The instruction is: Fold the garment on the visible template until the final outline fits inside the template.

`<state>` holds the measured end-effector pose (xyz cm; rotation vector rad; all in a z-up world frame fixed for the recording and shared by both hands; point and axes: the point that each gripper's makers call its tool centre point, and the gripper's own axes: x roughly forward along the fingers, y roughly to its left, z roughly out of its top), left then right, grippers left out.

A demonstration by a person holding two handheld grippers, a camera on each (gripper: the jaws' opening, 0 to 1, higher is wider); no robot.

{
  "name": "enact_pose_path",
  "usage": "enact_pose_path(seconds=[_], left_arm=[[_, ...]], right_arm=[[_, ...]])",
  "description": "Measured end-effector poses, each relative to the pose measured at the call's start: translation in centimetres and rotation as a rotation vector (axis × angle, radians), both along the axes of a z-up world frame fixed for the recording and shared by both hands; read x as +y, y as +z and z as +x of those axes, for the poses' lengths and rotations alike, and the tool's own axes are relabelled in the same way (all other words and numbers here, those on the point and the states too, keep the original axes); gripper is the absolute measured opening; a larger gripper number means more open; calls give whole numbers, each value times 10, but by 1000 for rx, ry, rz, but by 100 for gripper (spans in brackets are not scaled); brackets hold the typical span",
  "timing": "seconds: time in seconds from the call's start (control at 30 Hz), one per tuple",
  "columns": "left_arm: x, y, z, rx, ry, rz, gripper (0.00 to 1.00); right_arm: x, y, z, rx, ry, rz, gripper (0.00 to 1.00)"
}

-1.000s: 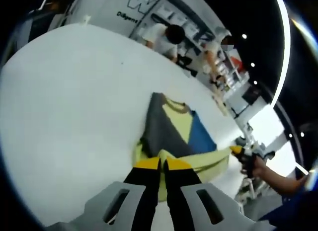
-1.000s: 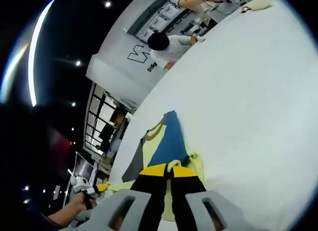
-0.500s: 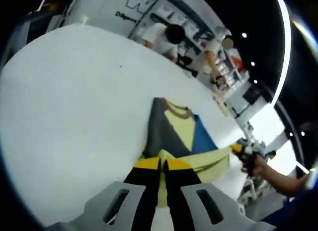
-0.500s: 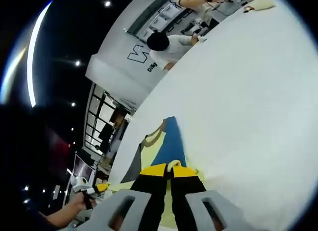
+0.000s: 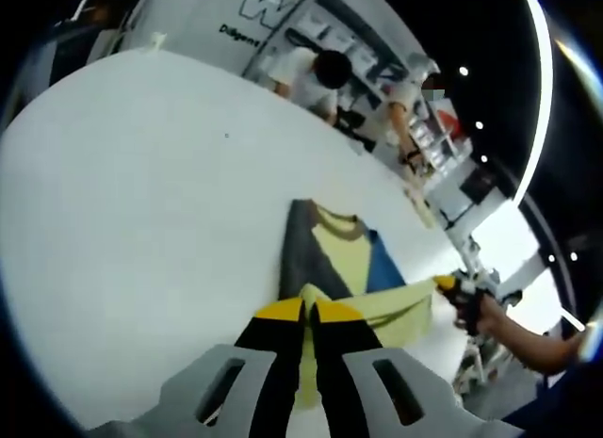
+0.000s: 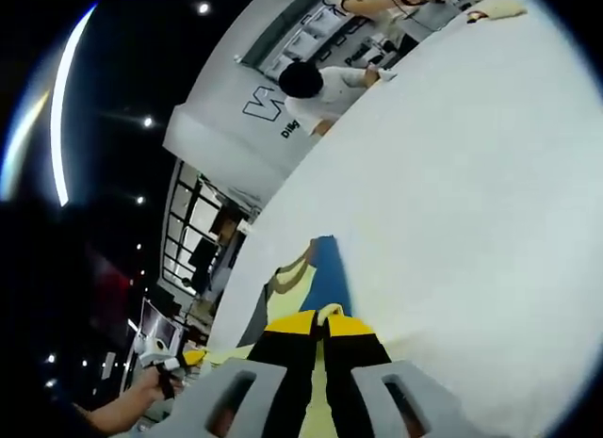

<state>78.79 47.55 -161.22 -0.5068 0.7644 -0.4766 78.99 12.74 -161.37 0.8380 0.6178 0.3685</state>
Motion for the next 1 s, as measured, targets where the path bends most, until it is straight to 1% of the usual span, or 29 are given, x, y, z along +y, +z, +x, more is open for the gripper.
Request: enact_pose_path(seconds=[0.27, 0.63, 0.73, 0.9, 1.0], left_arm=[[1, -1, 14, -2, 1, 3, 1], [2, 2, 39, -19, 12, 5, 1], [2, 3, 50, -27, 16, 4, 1], [1, 6, 70, -68, 34, -14, 1], [1, 5, 80, -76, 42, -14, 1]], right_arm=[[2, 2, 12, -4, 1, 7, 0], [4, 8, 37, -22, 6, 12, 0], [4, 8, 47, -27, 15, -2, 0], [2, 7, 65, -35, 9, -15, 0], [2, 7, 74, -42, 12, -31, 0]])
